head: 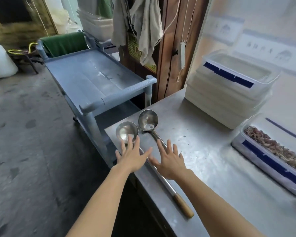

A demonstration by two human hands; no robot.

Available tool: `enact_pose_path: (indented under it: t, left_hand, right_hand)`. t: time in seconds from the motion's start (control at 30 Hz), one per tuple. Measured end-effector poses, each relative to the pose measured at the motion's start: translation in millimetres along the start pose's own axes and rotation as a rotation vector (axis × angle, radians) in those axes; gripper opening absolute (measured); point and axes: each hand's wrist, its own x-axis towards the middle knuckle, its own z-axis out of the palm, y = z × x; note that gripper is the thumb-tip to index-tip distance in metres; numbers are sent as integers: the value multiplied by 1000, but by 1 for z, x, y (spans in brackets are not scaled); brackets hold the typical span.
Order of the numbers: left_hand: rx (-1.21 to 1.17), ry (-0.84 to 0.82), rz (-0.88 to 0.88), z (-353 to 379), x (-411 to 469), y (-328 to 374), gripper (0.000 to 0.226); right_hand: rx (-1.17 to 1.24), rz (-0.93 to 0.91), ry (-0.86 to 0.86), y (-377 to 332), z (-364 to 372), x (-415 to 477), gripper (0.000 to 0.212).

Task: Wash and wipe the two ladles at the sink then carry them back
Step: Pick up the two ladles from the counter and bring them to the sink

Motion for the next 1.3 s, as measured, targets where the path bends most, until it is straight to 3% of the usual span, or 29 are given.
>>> enact_pose_path:
  t: [0.13, 0.33, 0.5, 0.67, 1.0, 1.3]
  left_hand:
    - [-109, -54, -36, 36, 19, 0, 92]
    - [-467, -44, -155, 77, 41, -5, 87]
    - [-623, 110, -329, 96, 68, -9, 59]
    - [-911, 119, -479, 98, 88, -4, 32]
    - [-1020, 44, -512, 79, 93, 0, 7]
    - [-1094, 49, -423, 10, 64, 13, 1]
  right_hand:
    - [48, -1, -51, 20, 29, 2, 83]
    - [122, -3, -90, 45, 74, 23, 83]
    - [186, -13, -79, 47, 84, 28, 85]
    - [183, -5, -78, 49, 89, 36, 70]
    - [166, -54, -273, 49, 62, 52, 14]
    - [301, -97, -361, 15, -20, 37, 25]
